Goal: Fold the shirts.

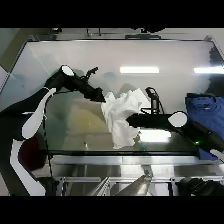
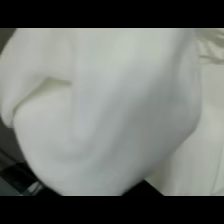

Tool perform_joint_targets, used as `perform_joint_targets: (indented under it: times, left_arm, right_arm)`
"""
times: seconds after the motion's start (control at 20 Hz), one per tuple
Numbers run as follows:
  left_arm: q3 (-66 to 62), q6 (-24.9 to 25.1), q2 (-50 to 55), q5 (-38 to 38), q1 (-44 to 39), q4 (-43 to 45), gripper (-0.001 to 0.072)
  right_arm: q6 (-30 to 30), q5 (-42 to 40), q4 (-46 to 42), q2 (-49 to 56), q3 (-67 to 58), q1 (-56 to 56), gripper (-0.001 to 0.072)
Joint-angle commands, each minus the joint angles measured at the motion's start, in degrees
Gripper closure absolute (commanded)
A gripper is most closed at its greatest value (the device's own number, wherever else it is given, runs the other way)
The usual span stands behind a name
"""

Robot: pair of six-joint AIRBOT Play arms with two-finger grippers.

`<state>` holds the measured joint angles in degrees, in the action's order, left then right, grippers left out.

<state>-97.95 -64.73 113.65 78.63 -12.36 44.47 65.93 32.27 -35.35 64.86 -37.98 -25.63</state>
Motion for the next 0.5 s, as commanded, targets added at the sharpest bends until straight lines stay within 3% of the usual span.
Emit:
perform_joint_targets:
  times: [0.0, 0.2, 0.45]
  left_arm:
    - [-6.2, -1.9, -2.8, 5.5, 0.2, 0.5, 0.0705]
    - [-9.1, -3.1, -16.0, 6.8, 4.2, 0.4, 0.0705]
    - [-10.1, -3.9, -38.2, 6.0, 8.7, -3.7, 0.0704]
  right_arm:
    - [-0.2, 4.8, -0.9, -8.1, -0.7, 3.8, 0.0693]
    - [-0.2, 11.8, -0.3, -23.6, -4.2, 15.8, 0.0693]
    - [-0.2, 10.2, 4.2, -38.0, -10.0, 24.2, 0.0692]
